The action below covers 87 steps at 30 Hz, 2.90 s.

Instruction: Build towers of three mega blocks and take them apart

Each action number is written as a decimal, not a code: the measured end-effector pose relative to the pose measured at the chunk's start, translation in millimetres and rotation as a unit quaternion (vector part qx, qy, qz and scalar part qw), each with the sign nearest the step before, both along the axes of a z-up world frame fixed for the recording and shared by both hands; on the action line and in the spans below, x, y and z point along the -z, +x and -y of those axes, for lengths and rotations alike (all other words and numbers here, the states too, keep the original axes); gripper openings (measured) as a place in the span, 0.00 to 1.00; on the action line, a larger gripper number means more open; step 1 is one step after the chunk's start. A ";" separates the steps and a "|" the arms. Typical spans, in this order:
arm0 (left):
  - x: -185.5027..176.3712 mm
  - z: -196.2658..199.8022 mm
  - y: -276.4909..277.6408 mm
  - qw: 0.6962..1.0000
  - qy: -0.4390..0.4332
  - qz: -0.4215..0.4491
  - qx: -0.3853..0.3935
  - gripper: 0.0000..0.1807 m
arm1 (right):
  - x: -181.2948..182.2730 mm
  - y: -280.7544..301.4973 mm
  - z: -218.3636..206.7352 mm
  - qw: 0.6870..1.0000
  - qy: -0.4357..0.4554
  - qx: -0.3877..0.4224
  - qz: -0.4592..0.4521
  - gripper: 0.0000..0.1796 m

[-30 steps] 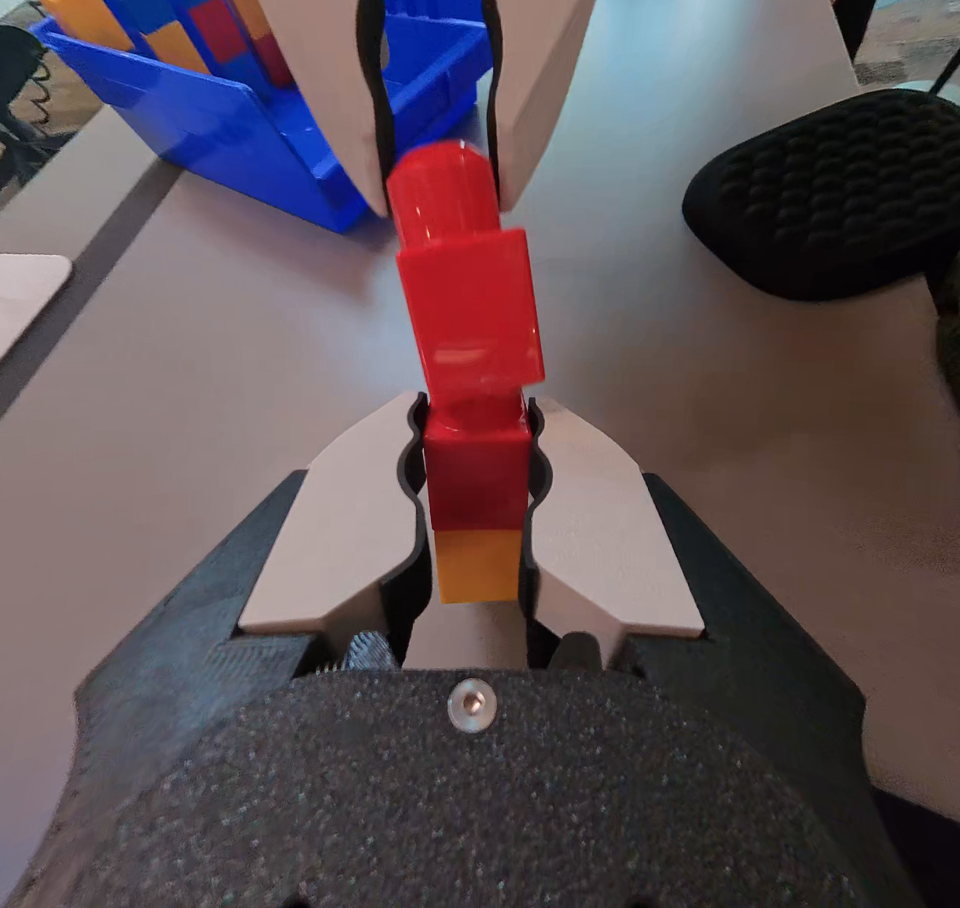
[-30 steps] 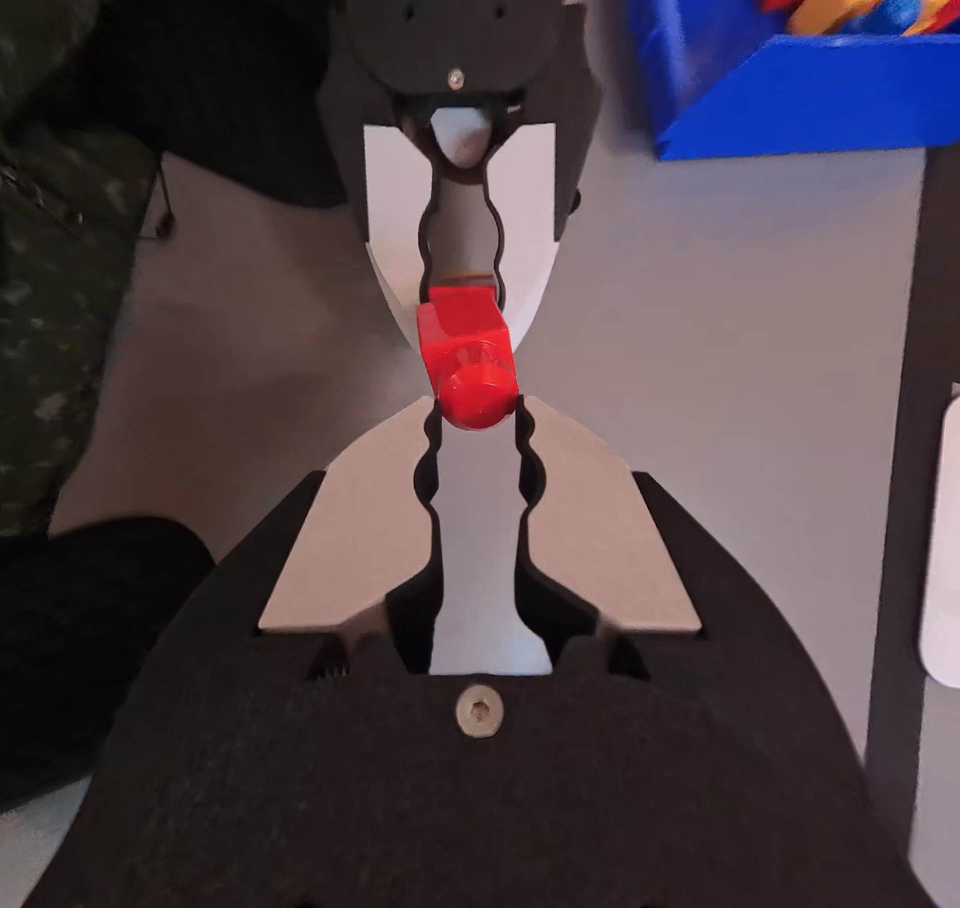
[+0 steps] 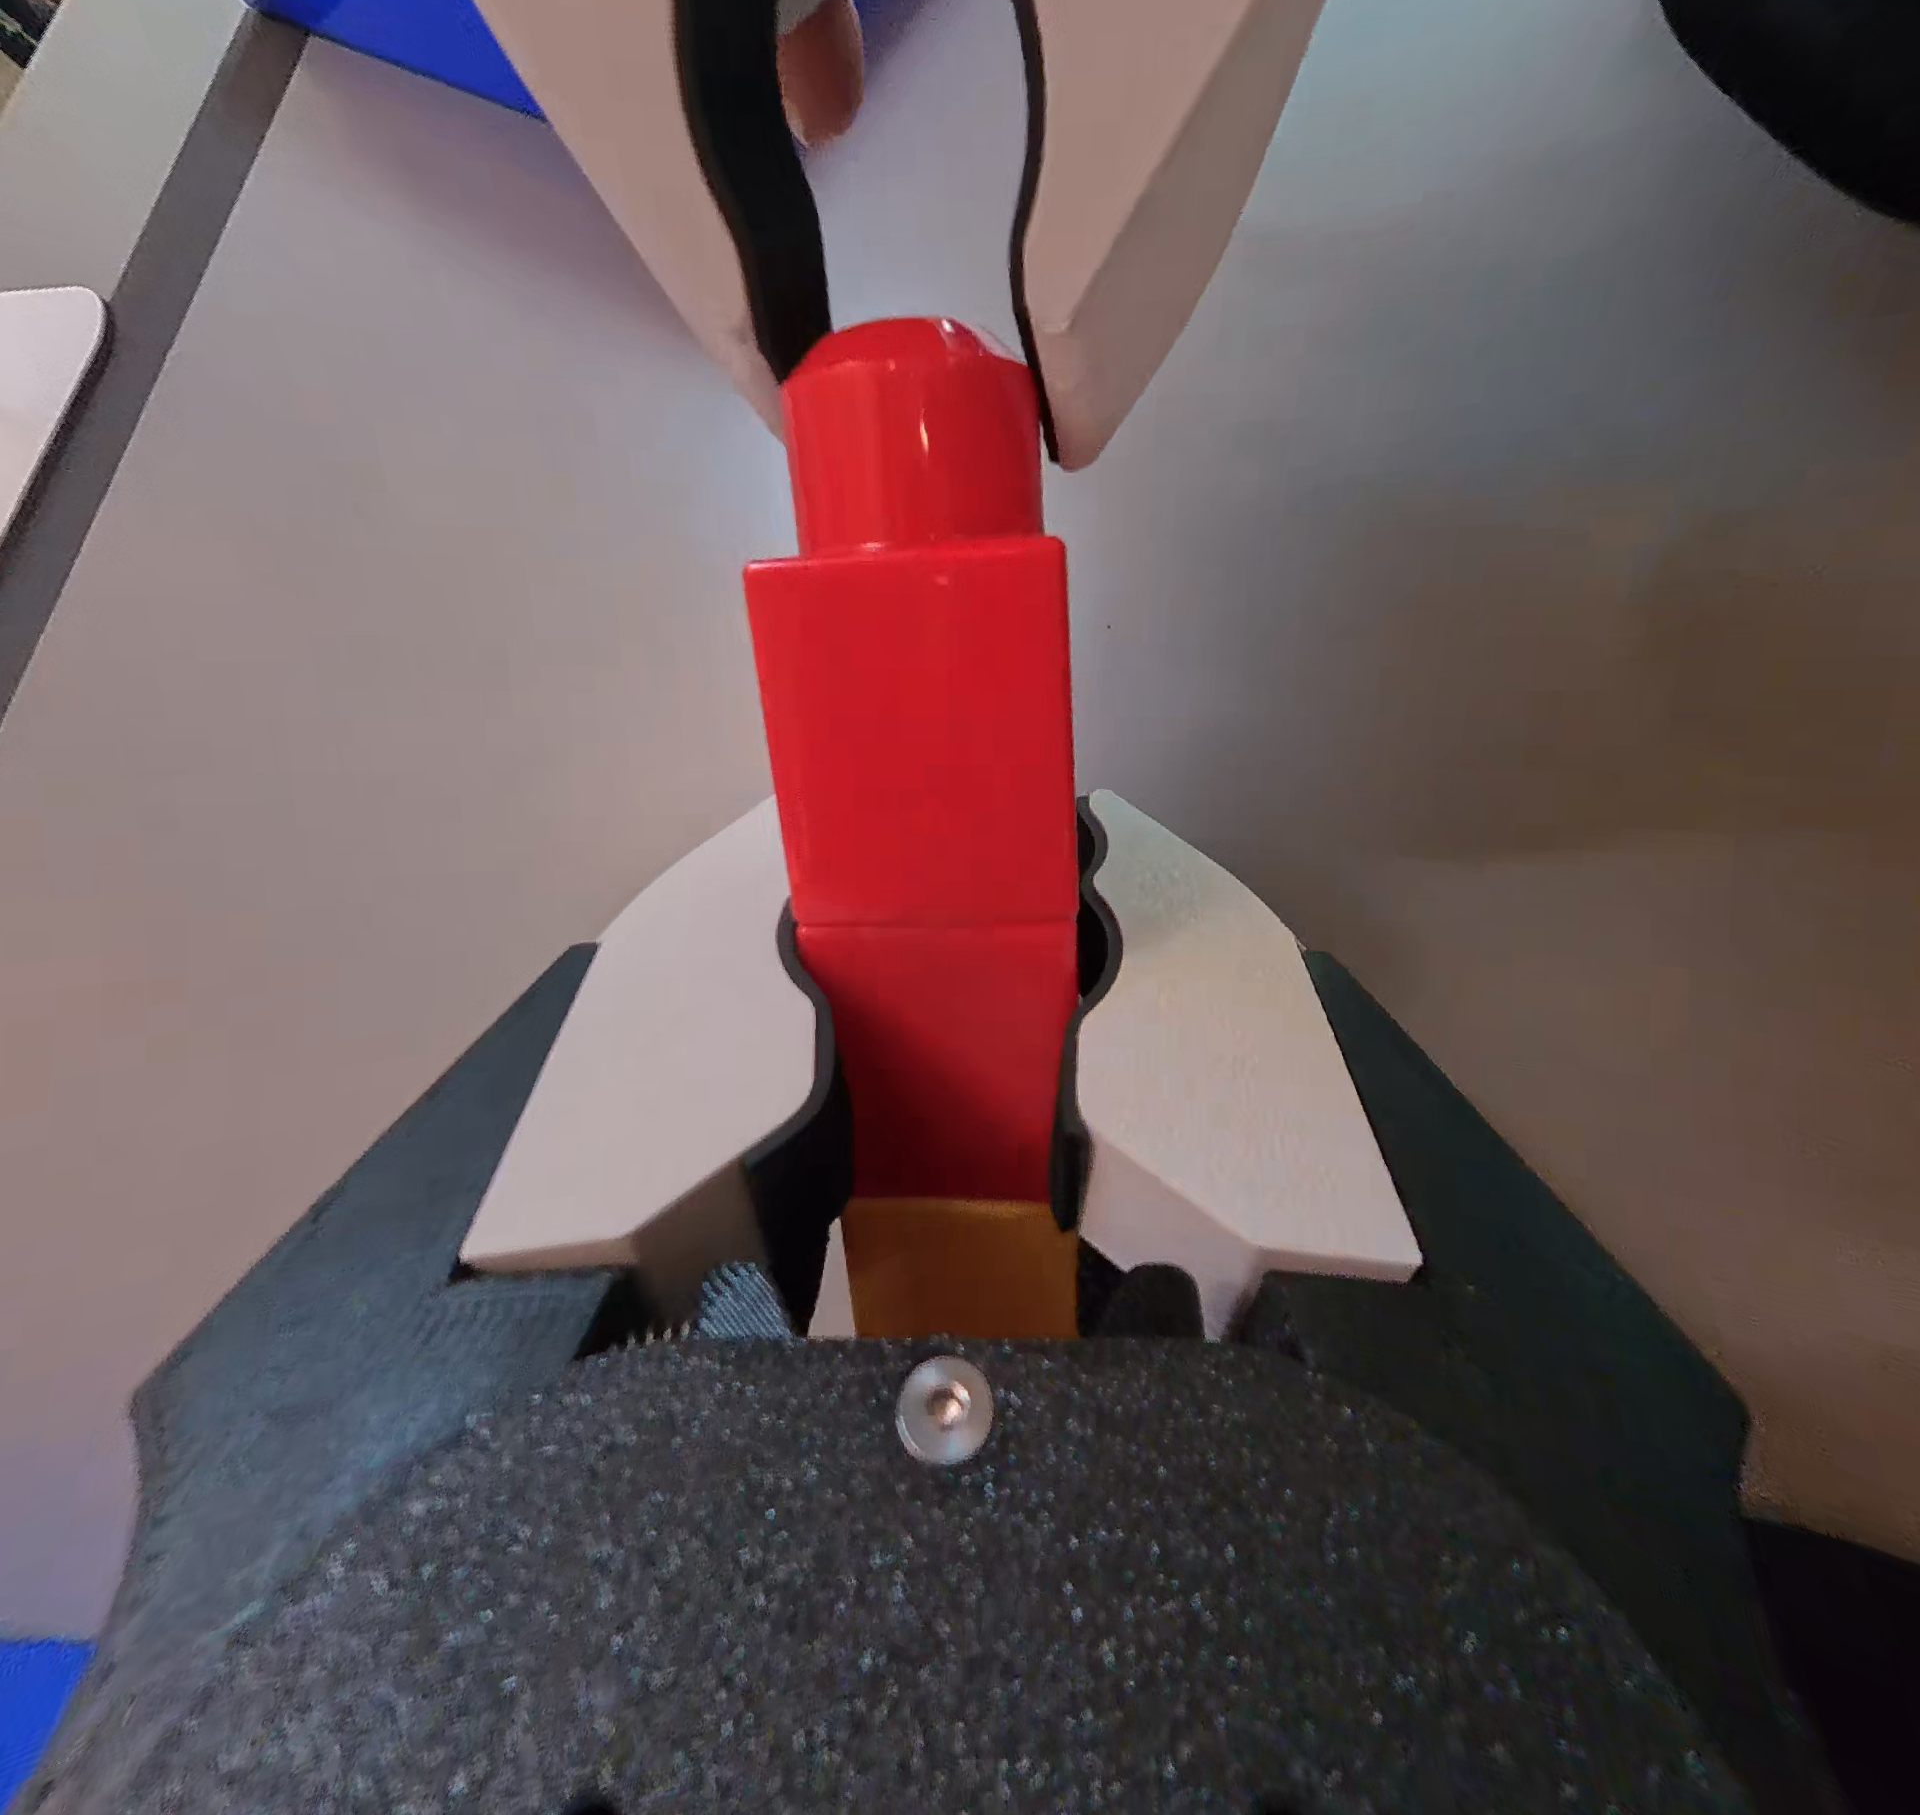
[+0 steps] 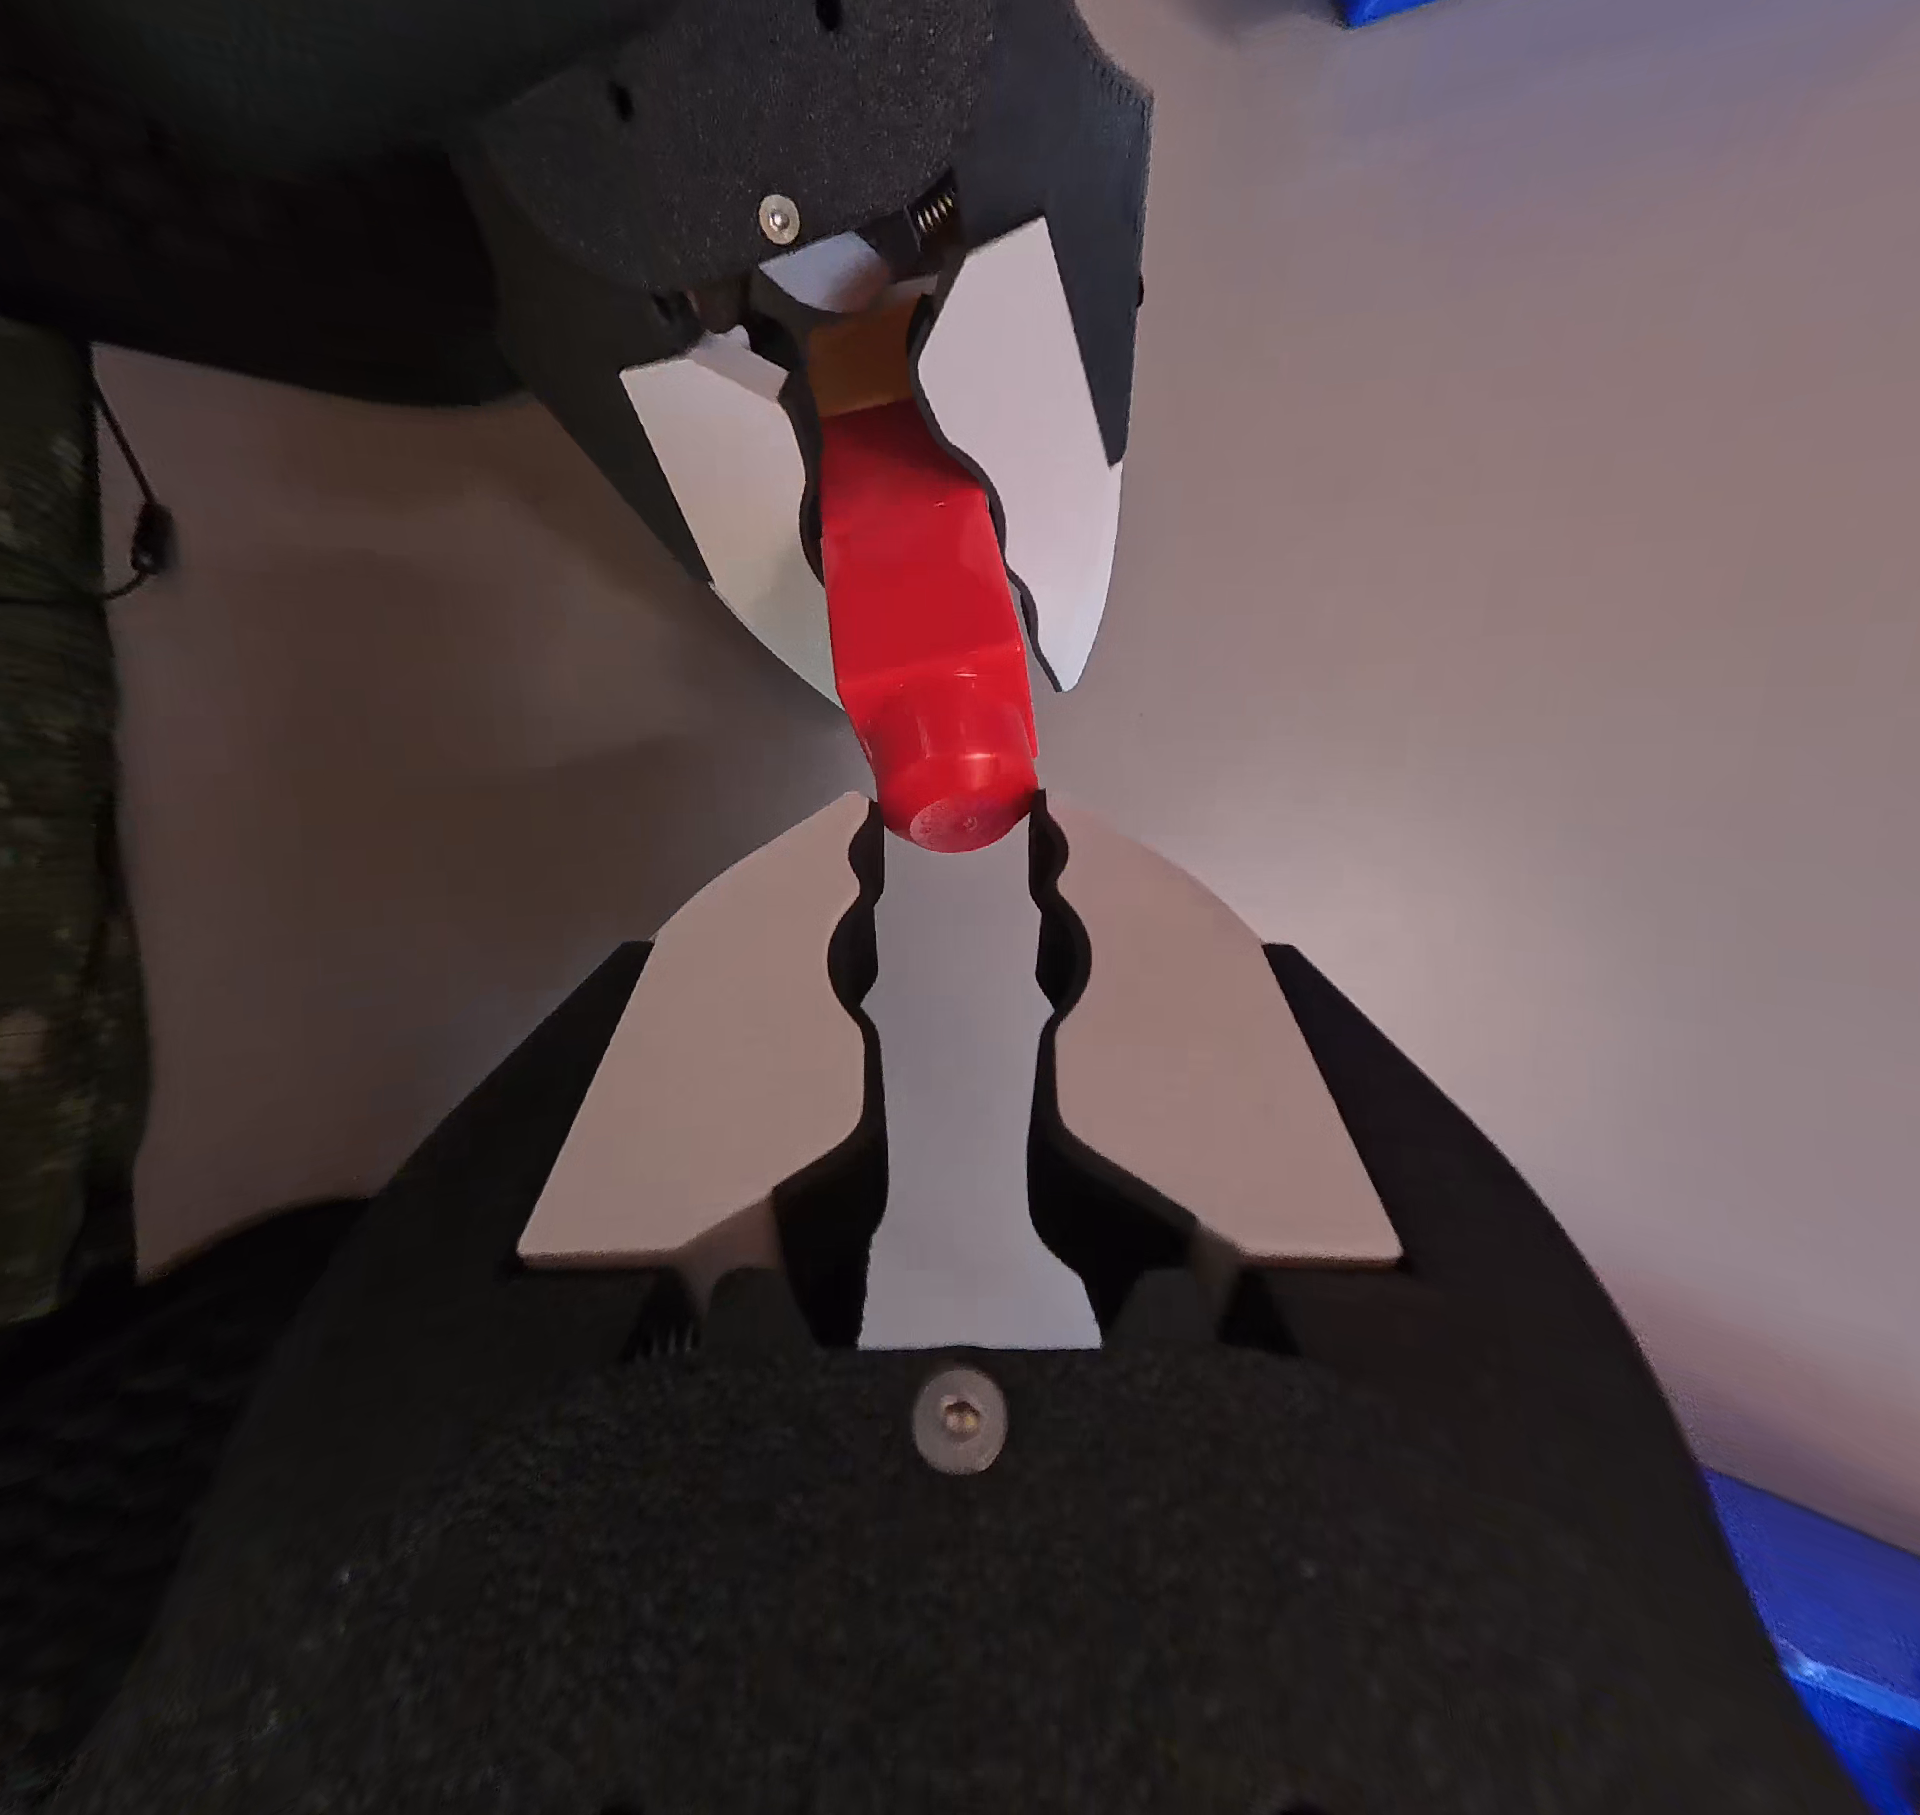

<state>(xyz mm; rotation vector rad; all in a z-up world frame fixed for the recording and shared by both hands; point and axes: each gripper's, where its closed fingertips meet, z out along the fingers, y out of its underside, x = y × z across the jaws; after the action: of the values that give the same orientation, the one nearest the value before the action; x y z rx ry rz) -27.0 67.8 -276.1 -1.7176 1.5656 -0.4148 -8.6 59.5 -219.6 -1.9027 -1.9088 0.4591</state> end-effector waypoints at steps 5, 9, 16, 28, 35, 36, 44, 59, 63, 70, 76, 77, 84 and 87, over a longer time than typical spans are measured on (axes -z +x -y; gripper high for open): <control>-1.6 1.8 -0.2 1.000 -0.011 0.003 0.000 0.24 | 3.6 0.2 1.3 1.000 0.018 0.003 -0.005 0.15; -5.0 2.9 -0.3 1.000 -0.012 0.008 0.003 0.24 | -1.1 -1.5 1.7 0.999 0.036 -0.004 -0.013 0.15; -26.6 2.4 2.1 0.999 0.003 0.050 0.013 0.24 | -16.1 -9.1 -3.1 0.997 0.026 -0.006 -0.077 0.24; -91.6 -33.4 -20.5 0.961 -0.008 0.269 -0.065 0.31 | -76.9 48.9 -42.5 0.994 0.109 -0.002 0.001 0.18; -120.9 -65.7 -61.5 0.924 0.066 0.344 -0.152 0.10 | -130.7 226.5 -178.3 0.944 0.150 0.222 0.195 0.18; -124.3 -67.5 -66.6 0.920 0.088 0.347 -0.161 0.00 | -125.7 244.6 -192.0 0.937 0.140 0.244 0.209 0.18; -113.3 -81.3 -78.8 0.916 0.100 0.333 -0.199 0.00 | -51.7 282.4 -249.8 0.923 0.064 0.282 0.253 0.18; -93.9 -82.5 -71.8 0.928 0.089 0.305 -0.192 0.00 | -19.5 267.6 -309.2 0.926 0.052 0.290 0.237 0.20; -89.8 -82.9 -70.5 0.931 0.086 0.299 -0.192 0.00 | -17.5 264.7 -315.7 0.926 0.086 0.285 0.231 0.22; -90.5 -82.0 -70.9 0.930 0.088 0.301 -0.190 0.00 | -52.2 251.3 -317.3 0.923 0.199 0.279 0.174 0.24; -93.4 -81.4 -70.9 0.929 0.093 0.302 -0.190 0.00 | -91.4 229.4 -281.3 0.894 0.319 0.301 0.090 0.24; -94.5 -81.4 -71.2 0.929 0.094 0.303 -0.191 0.00 | -93.9 222.7 -270.0 0.892 0.327 0.304 0.072 0.24; -103.2 -81.9 -74.5 0.923 0.102 0.314 -0.200 0.00 | -77.2 181.6 -191.3 0.875 0.327 0.353 -0.053 0.21; -106.1 -81.6 -76.3 0.920 0.105 0.318 -0.204 0.00 | -59.2 170.1 -165.8 0.869 0.300 0.381 -0.098 0.20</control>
<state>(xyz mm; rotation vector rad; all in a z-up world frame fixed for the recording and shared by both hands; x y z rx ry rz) -103.3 149.4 -170.0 -1.4827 0.7347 -0.5043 161.5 225.3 -160.4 -1.8673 -0.8767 -0.1747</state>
